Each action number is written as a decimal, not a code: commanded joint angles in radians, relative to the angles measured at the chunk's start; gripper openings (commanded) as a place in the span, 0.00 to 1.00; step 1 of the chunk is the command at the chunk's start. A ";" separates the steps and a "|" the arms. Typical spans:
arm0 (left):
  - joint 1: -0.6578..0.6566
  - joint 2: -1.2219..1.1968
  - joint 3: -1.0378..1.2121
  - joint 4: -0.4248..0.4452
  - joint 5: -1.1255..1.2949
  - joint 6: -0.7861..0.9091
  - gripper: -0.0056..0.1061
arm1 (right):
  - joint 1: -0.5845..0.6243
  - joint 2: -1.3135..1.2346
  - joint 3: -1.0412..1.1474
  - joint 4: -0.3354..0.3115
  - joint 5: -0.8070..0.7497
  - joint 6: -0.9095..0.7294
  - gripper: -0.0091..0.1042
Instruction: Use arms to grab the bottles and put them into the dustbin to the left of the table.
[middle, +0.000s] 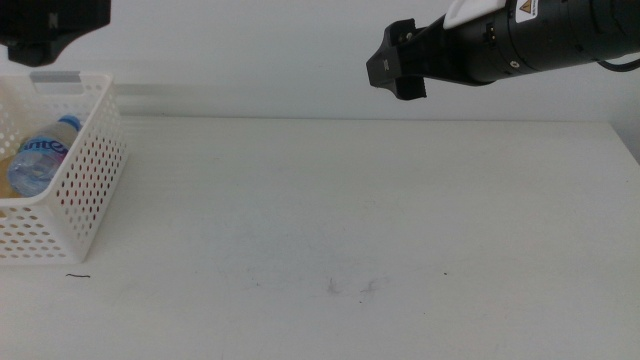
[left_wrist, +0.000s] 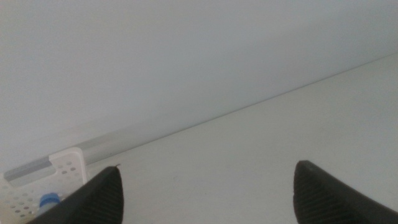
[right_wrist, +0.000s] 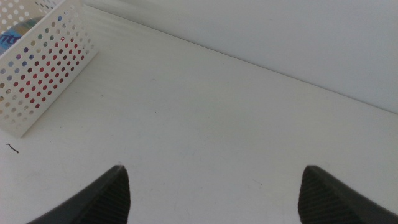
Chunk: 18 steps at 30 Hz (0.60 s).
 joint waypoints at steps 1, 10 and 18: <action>-0.003 -0.002 0.003 -0.001 -0.022 -0.001 0.89 | 0.000 -0.005 0.004 -0.011 -0.004 -0.003 0.81; 0.001 0.006 0.027 0.016 -0.042 -0.001 0.89 | -0.018 -0.019 0.006 -0.033 -0.004 -0.003 0.81; 0.116 -0.256 0.448 -0.070 -0.570 -0.001 0.89 | -0.215 -0.250 0.193 -0.036 -0.190 -0.003 0.81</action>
